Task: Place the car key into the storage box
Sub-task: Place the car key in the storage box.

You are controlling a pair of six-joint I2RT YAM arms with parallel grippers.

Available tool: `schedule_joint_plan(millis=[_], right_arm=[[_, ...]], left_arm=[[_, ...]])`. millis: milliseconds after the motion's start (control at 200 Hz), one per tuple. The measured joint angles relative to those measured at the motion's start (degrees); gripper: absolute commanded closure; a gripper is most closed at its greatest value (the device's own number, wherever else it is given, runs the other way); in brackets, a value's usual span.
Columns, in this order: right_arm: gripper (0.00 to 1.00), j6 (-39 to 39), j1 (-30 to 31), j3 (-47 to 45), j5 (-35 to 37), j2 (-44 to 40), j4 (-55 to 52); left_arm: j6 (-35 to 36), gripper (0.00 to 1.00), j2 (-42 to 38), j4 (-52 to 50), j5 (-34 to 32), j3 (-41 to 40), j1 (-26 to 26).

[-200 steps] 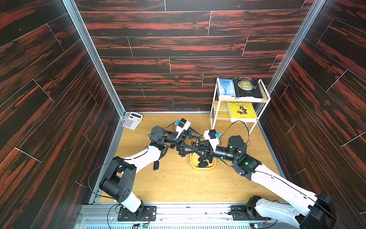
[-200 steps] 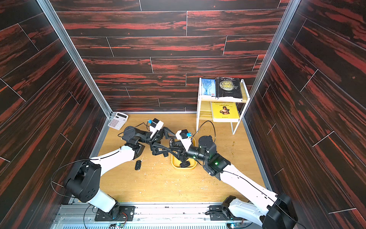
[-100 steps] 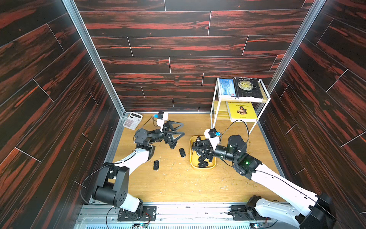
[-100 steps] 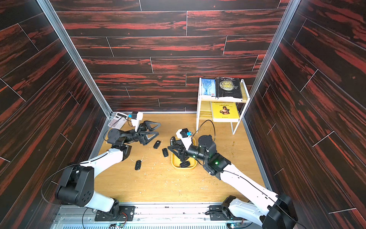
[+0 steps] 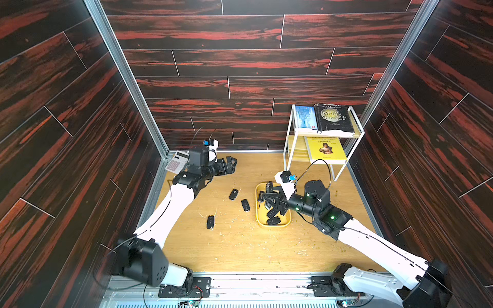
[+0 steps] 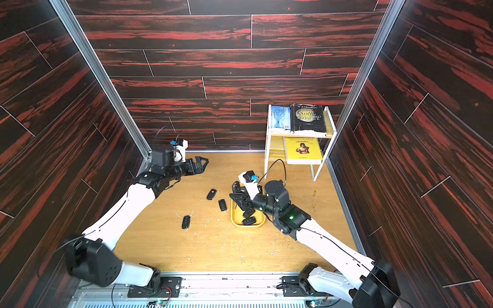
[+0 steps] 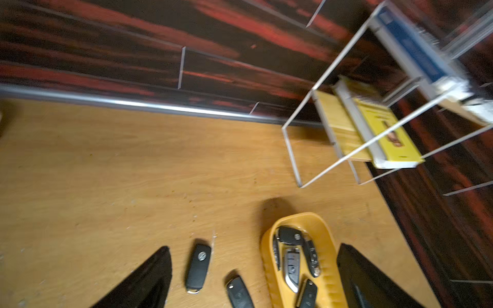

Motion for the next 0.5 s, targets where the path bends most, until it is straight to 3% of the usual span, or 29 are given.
schedule_joint_plan(millis=[85, 245, 501], right_arm=[[0.71, -0.48, 0.00, 0.90, 3.96, 0.59, -2.86], [0.72, -0.70, 0.00, 1.36, 9.81, 3.04, -7.72], [0.74, -0.68, 0.00, 1.31, 16.92, 7.15, -11.82]], left_arm=[[0.61, 0.00, 1.79, -6.23, -2.89, -0.26, 0.09], [0.35, 0.00, 0.31, -8.59, -7.04, -5.90, 0.33], [-0.37, 0.00, 0.24, -13.07, -12.96, -5.01, 0.96]])
